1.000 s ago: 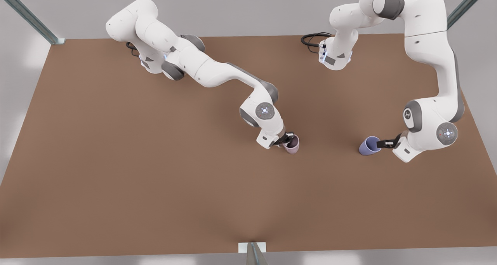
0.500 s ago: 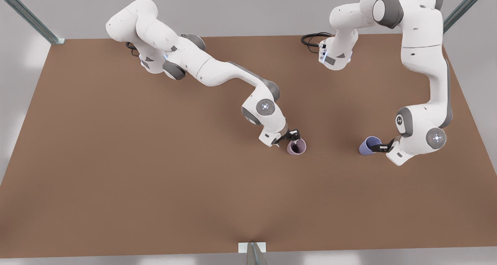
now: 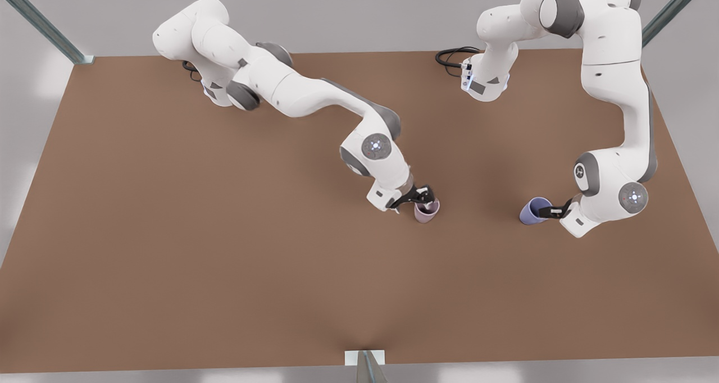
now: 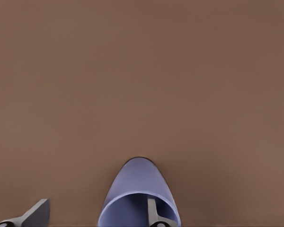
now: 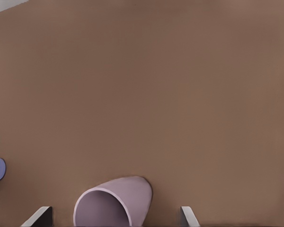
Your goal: Stack the cups, with the pink cup at the bottom and the purple cup at the top
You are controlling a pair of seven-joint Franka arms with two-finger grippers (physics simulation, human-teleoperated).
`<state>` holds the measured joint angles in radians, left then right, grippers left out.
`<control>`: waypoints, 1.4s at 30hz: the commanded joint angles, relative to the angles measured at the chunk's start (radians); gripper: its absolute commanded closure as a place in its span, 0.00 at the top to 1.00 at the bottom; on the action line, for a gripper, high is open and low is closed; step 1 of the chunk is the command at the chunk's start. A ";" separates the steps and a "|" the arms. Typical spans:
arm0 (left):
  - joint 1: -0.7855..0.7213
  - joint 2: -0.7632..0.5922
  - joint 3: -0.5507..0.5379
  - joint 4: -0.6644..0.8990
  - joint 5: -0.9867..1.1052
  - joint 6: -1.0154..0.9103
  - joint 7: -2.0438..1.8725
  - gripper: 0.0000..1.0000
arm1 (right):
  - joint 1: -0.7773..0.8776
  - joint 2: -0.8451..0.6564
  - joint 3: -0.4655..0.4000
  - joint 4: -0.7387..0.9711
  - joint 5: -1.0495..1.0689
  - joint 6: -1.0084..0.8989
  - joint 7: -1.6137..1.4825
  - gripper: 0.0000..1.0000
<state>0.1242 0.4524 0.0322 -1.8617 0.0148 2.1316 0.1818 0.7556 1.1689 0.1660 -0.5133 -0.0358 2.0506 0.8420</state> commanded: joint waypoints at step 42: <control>-0.528 -0.032 -0.061 0.291 -0.087 -0.240 -0.688 0.21 | -0.828 -1.043 -0.060 -1.057 -0.004 -0.379 -0.724 1.00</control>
<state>-0.4026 0.4197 -0.0301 -1.5634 -0.0655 1.8376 -0.2838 -0.0725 0.1273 0.1056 -1.5705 -0.0407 1.6661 0.0208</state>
